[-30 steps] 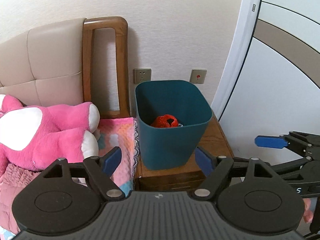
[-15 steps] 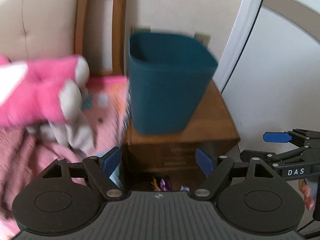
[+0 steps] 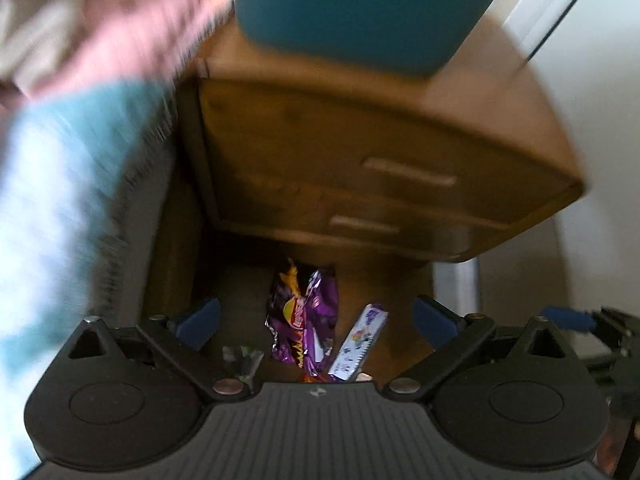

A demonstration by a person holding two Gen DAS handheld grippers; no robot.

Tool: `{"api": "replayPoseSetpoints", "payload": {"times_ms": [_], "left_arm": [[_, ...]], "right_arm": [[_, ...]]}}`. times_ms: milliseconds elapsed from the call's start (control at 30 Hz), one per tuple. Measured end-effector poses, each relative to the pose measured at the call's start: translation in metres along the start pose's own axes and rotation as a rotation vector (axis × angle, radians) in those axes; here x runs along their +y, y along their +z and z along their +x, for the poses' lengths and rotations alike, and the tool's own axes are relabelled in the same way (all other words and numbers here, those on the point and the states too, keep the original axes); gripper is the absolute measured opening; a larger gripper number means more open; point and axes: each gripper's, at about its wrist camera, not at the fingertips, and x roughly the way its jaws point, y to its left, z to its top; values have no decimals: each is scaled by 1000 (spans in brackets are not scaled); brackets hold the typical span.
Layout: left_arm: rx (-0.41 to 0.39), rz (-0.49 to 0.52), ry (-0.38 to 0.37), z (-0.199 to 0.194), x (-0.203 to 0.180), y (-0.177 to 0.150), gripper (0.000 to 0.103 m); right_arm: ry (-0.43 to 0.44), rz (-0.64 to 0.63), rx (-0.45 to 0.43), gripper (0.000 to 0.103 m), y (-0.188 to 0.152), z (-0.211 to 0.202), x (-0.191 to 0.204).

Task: Collect trash
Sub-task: 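Lower both grippers toward the chip bags on the floor, then grasp the purple Lay's chip bags with the left gripper while the right grasps the white biscuit packet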

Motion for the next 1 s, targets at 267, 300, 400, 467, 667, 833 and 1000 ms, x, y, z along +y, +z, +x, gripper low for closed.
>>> {"api": "replayPoseSetpoints", "payload": {"times_ms": [267, 300, 400, 467, 667, 833, 1000], "left_arm": [[102, 25, 23, 173, -2, -36, 103], [112, 36, 21, 191, -2, -41, 103], [148, 72, 18, 246, -4, -53, 103], [179, 82, 22, 283, -3, -61, 103], [249, 58, 40, 362, 3, -73, 103], [284, 44, 34, 397, 1, -80, 99], [331, 61, 33, 412, -6, -83, 48]], "right_arm": [[-27, 52, 115, 93, -65, 155, -43], [-29, 62, 129, 93, -72, 175, -48], [-30, 74, 161, 92, -93, 229, -60], [-30, 78, 182, 92, -104, 263, -66], [-50, 68, 252, 90, -135, 347, -78], [-55, 101, 283, 84, -152, 382, -85], [-48, 183, 299, 74, -161, 392, -95]]}}
